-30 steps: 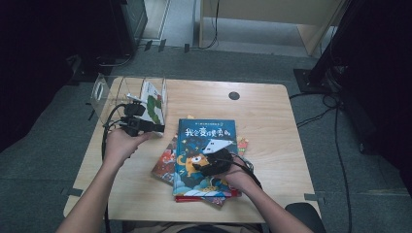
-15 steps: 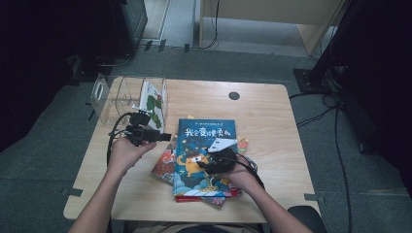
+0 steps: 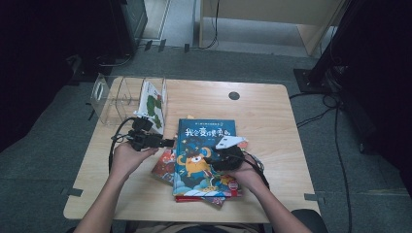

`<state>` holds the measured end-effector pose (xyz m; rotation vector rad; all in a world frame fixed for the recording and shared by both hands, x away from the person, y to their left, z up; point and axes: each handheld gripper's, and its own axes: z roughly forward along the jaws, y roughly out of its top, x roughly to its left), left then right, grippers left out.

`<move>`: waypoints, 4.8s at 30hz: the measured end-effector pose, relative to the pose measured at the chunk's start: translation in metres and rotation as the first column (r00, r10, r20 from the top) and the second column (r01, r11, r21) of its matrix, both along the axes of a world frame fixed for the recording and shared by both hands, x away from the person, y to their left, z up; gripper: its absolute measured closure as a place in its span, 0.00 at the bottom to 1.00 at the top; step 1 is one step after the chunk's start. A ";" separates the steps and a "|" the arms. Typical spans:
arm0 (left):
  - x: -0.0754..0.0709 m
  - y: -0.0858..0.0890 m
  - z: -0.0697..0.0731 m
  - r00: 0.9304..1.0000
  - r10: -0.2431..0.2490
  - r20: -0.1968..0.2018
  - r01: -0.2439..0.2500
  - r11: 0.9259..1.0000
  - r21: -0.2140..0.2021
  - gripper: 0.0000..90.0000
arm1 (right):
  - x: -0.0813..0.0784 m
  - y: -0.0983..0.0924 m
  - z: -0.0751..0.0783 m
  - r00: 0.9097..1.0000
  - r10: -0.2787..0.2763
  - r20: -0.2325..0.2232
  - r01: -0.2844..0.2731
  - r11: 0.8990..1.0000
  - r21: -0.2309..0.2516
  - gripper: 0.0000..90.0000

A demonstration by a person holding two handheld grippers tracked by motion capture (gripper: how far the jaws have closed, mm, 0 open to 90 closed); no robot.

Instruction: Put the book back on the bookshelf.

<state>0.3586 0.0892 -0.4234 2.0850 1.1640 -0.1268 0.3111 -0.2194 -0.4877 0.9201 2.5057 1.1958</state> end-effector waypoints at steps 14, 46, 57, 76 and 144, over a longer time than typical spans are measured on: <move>-0.013 -0.006 -0.009 0.999 -0.002 0.052 0.002 1.000 -0.013 0.36 | 0.003 -0.025 0.001 0.998 -0.055 -0.001 0.055 0.998 -0.001 0.72; -0.030 -0.027 -0.032 0.991 -0.115 0.070 0.114 0.993 0.023 0.42 | -0.004 -0.076 -0.004 0.976 -0.216 0.022 0.216 0.976 -0.011 0.92; -0.032 -0.030 -0.040 0.990 -0.123 0.063 0.121 0.992 0.047 0.48 | -0.004 -0.085 -0.005 0.966 -0.257 0.021 0.257 0.966 -0.018 0.92; -0.032 -0.025 -0.056 0.990 -0.141 0.020 0.139 0.988 0.059 0.68 | 0.002 -0.084 -0.008 0.963 -0.268 -0.023 0.267 0.963 -0.032 1.00; -0.081 -0.034 -0.060 0.994 -0.103 -0.017 0.103 0.995 0.002 0.81 | 0.041 -0.068 -0.008 0.942 -0.333 -0.045 0.332 0.943 -0.031 1.00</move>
